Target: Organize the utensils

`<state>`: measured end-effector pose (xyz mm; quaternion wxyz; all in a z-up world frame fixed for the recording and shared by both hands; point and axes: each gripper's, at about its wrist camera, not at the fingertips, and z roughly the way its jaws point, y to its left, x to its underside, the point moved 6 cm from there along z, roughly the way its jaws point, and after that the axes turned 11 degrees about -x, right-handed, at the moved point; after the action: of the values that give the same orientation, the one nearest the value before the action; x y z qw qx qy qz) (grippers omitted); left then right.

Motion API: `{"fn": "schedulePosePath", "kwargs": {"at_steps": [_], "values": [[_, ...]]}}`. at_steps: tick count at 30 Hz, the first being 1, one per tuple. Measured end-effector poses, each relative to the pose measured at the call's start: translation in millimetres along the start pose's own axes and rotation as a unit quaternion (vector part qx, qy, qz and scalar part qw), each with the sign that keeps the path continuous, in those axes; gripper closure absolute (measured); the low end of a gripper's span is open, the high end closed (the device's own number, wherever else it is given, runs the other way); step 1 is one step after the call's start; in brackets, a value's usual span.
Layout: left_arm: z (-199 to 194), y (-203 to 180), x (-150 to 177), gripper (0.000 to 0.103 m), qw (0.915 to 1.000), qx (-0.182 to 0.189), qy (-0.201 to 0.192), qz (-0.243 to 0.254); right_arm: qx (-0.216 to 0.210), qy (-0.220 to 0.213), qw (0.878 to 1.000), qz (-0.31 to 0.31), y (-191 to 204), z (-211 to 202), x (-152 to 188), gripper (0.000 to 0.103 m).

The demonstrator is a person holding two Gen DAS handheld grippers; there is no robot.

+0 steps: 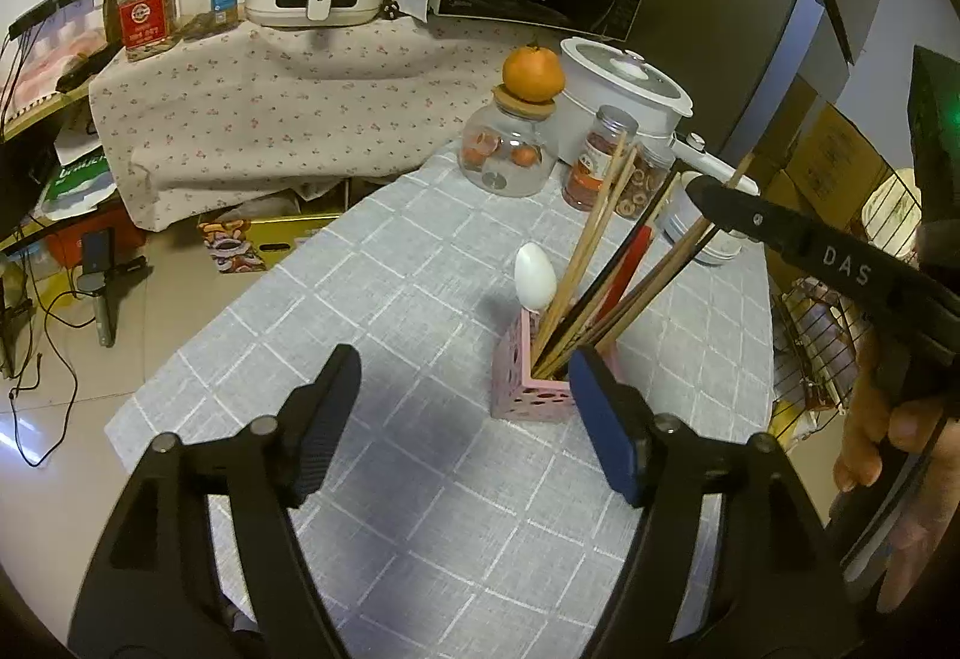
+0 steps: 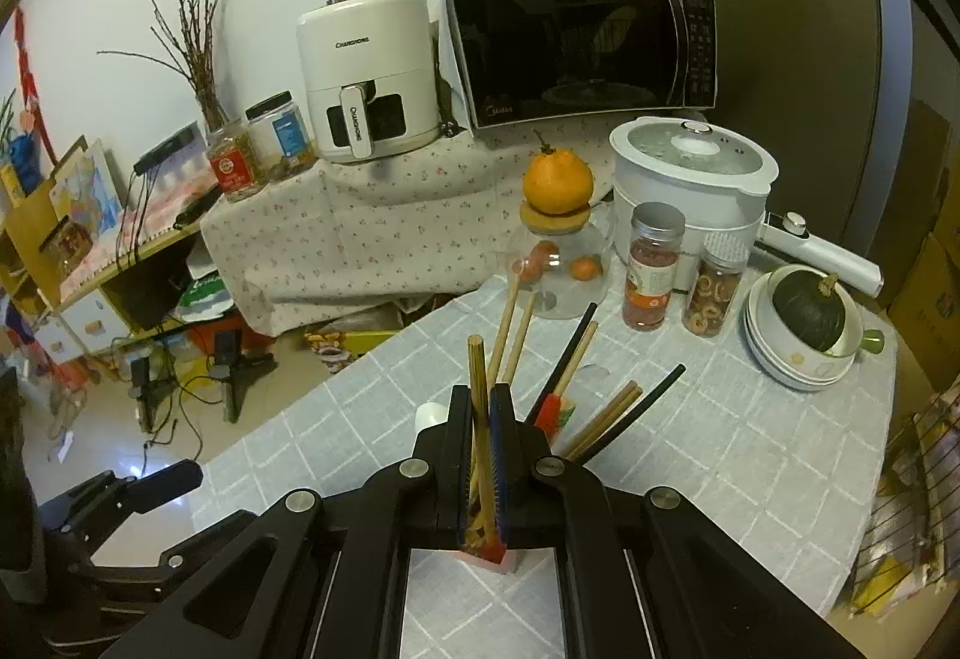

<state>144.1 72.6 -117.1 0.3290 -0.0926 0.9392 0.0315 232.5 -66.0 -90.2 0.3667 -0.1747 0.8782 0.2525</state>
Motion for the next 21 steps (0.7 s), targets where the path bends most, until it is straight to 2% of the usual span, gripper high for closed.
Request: {"fn": "schedulePosePath", "kwargs": {"at_steps": [3, 8, 10, 12, 14, 17, 19, 21], "values": [[0.3, -0.8, -0.2, 0.030, 1.0000, 0.000, 0.001, 0.000, -0.007, -0.007, 1.000, 0.010, -1.8, -3.0, -2.2, 0.086], [-3.8, -3.3, -1.6, 0.026, 1.0000, 0.001, -0.004, -0.002, -0.011, -0.022, 1.000, 0.008, 0.2, -18.6, -7.3, 0.081], [-8.5, -5.7, -2.4, 0.024, 1.0000, 0.000, -0.008, -0.003, -0.010, -0.034, 0.999, 0.006, 2.0, -33.3, -8.3, 0.065], [-14.7, -9.7, -2.2, 0.023, 1.0000, 0.000, -0.007, -0.002, -0.004, -0.047, 0.999, 0.001, 3.8, -49.6, -8.2, 0.058], [-21.6, -15.2, -1.3, 0.023, 0.9999, -0.003, -0.009, 0.003, 0.003, -0.055, 0.998, -0.008, 5.9, -67.1, -6.6, 0.057], [-35.7, -25.0, 3.2, 0.015, 0.9996, -0.018, -0.016, 0.015, 0.016, -0.063, 0.998, -0.013, 6.8, -89.4, -0.4, 0.045], [-44.7, -27.8, 5.8, 0.002, 0.9988, -0.039, -0.025, 0.017, 0.031, -0.066, 0.997, -0.018, 5.2, -105.3, 8.6, 0.031], [-55.4, -30.8, 7.2, 0.001, 0.9975, -0.054, -0.041, 0.022, 0.047, -0.066, 0.996, -0.027, 4.0, -116.9, 17.1, 0.026]]}}
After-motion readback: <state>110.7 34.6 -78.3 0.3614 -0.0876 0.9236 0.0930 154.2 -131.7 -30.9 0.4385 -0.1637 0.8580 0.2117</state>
